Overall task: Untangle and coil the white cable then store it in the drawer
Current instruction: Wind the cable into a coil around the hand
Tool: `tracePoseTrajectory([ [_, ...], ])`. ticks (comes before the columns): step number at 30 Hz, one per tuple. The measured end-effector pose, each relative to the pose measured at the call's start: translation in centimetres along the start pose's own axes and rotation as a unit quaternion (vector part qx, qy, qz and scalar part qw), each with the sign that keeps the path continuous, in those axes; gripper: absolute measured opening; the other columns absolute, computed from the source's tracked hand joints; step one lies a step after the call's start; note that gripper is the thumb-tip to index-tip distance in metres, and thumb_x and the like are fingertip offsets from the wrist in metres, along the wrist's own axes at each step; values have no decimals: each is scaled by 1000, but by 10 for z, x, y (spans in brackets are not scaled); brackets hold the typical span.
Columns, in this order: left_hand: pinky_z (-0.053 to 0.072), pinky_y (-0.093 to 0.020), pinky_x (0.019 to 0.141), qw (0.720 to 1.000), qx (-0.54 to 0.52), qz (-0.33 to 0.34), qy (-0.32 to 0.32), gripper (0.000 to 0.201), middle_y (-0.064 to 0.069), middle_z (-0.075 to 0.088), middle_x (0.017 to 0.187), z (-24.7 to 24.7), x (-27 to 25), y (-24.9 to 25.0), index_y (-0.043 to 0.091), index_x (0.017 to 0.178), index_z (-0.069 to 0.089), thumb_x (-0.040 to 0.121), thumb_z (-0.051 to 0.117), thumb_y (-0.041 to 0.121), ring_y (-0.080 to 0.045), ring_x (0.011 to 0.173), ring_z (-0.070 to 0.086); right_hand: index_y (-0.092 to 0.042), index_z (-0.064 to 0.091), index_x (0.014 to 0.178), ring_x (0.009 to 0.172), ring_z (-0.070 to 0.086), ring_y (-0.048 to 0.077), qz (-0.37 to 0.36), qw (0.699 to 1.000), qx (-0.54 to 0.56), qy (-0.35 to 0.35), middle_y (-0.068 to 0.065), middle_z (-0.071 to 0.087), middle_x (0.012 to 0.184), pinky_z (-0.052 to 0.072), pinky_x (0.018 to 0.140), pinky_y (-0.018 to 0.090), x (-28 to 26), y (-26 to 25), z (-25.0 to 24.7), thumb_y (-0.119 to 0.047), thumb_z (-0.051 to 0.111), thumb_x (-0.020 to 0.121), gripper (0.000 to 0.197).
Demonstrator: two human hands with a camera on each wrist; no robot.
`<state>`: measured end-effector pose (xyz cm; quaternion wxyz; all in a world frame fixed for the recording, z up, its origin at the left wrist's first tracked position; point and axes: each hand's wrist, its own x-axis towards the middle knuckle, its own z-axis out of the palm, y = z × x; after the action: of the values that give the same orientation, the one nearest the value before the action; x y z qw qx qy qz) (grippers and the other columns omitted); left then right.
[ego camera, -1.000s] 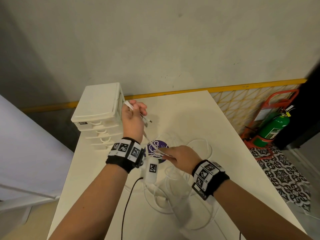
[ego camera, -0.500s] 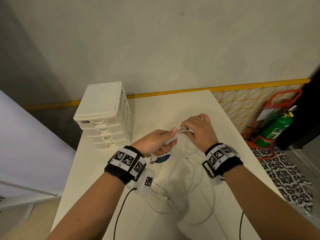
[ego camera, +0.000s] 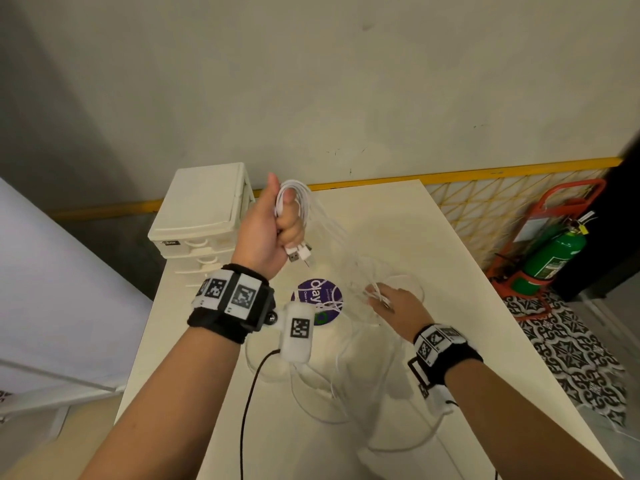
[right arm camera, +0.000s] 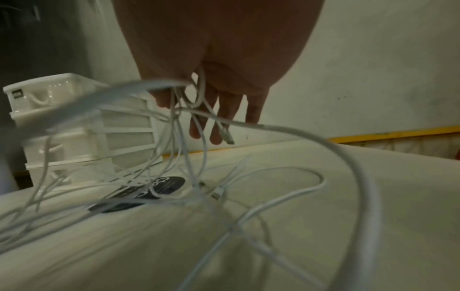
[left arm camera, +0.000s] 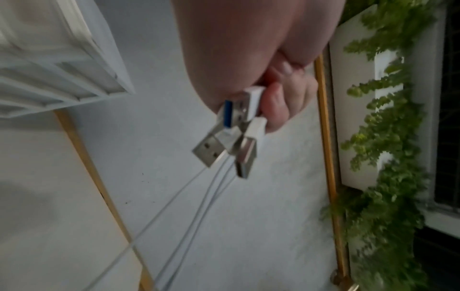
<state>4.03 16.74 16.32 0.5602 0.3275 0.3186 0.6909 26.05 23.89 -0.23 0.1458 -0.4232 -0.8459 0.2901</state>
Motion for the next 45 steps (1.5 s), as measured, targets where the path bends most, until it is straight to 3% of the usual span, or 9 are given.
tracePoseTrajectory([
  [6,13,-19,32,998,6,6,54,55,12,26,36,-10,3,-2,23,58,48,102,20,41,-8,34,8,-25,27,143,129,43,26,95,994,15,-43,9,45,142,32,109,45,2,12,-1,-55,67,72,87],
  [10,17,-17,35,984,168,-42,50,48,9,25,42,-13,1,-7,22,63,48,101,27,43,-8,33,17,-28,4,147,135,34,21,104,976,148,117,3,35,148,30,112,46,4,-5,-21,-66,70,53,121],
  [18,20,-17,35,968,219,-118,-42,44,8,27,46,3,-14,-22,17,66,51,100,33,39,-7,36,20,-21,18,146,132,34,10,-90,976,146,134,1,33,150,26,111,27,38,-68,-36,-39,75,72,94],
  [22,14,-18,35,976,146,-122,-102,45,10,31,42,10,-16,-16,16,63,55,93,36,44,-4,32,20,-23,57,107,85,62,19,-49,985,157,51,8,70,91,45,81,32,43,-76,-22,-26,47,95,16],
  [26,20,-18,35,994,-7,-68,-83,52,10,35,41,5,-9,-11,13,74,53,100,17,40,-5,32,19,-15,61,92,52,49,10,2,979,203,8,-6,52,54,41,61,25,35,-65,2,-31,40,97,27],
  [34,38,-19,52,991,-104,81,28,41,7,45,55,-2,9,-15,13,91,52,103,20,35,-7,46,39,-6,57,86,55,50,-1,13,969,247,2,-4,57,61,39,63,9,19,-52,16,-27,50,93,23],
  [39,44,-22,61,981,-45,151,109,31,5,58,65,-9,19,-28,14,89,50,103,26,26,-9,57,50,-13,61,101,72,54,12,3,989,141,-46,-2,61,79,40,73,26,13,-48,18,-34,45,95,27],
  [42,48,-22,66,962,130,170,167,24,5,63,77,-13,19,-38,16,89,51,102,32,20,-9,69,59,-23,56,125,104,60,19,-33,989,106,-93,3,67,114,45,91,30,12,-53,17,-29,44,96,32],
  [45,48,-21,69,896,397,167,112,18,5,60,94,-22,17,-43,26,90,47,101,35,18,-8,73,64,-23,57,126,107,62,23,-87,992,61,-66,8,68,117,47,93,33,13,-58,9,-27,47,95,33],
])
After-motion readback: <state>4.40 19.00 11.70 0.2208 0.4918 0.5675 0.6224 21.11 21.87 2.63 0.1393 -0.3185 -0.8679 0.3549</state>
